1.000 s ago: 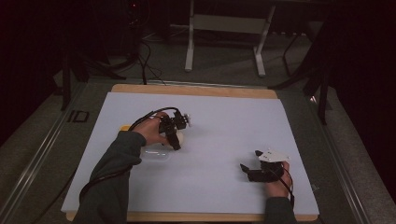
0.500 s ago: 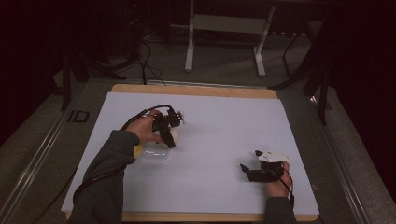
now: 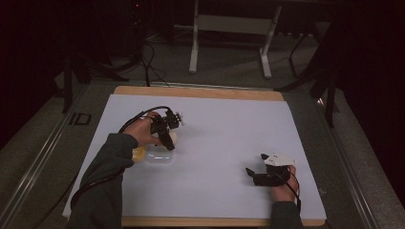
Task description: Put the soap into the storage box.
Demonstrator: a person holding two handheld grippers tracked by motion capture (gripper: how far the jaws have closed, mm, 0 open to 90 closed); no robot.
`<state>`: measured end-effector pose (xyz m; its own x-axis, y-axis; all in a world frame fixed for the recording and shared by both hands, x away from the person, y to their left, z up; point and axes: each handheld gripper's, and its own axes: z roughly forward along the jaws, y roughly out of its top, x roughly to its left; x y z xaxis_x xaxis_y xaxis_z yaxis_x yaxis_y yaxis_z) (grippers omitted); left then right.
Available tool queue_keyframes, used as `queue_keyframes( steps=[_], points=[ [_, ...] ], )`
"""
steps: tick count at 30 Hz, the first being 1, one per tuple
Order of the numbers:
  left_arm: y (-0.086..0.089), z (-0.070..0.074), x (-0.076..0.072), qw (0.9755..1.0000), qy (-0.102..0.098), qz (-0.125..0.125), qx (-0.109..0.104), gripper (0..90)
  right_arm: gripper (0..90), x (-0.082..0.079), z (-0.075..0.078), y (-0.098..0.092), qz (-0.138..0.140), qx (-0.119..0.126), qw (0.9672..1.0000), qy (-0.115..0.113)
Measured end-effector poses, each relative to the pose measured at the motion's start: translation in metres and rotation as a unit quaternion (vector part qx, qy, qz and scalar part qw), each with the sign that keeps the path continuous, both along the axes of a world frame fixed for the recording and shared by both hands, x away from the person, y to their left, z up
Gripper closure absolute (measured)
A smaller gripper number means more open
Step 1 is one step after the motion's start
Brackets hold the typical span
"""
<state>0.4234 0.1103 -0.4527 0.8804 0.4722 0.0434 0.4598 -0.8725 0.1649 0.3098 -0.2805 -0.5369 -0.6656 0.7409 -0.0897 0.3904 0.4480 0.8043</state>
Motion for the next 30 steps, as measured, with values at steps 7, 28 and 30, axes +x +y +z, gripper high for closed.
queue_keyframes(
  steps=[7, 28, 30],
  points=[
    [0.006, 0.002, 0.001, 1.0000, -0.001, 0.006, -0.001, 25.6, 15.6, 0.000, 0.000, 0.000, 0.000, 0.000, 1.0000, 0.000],
    [0.028, -0.003, -0.001, 0.9996, 0.002, 0.027, 0.011, 25.6, 15.6, 0.000, 0.000, 0.000, 0.001, -0.002, 1.0000, -0.001],
    [0.031, -0.003, -0.001, 0.9995, 0.002, 0.031, 0.011, 25.6, 15.6, 0.000, 0.000, 0.000, 0.001, -0.002, 1.0000, -0.001]
  ],
)
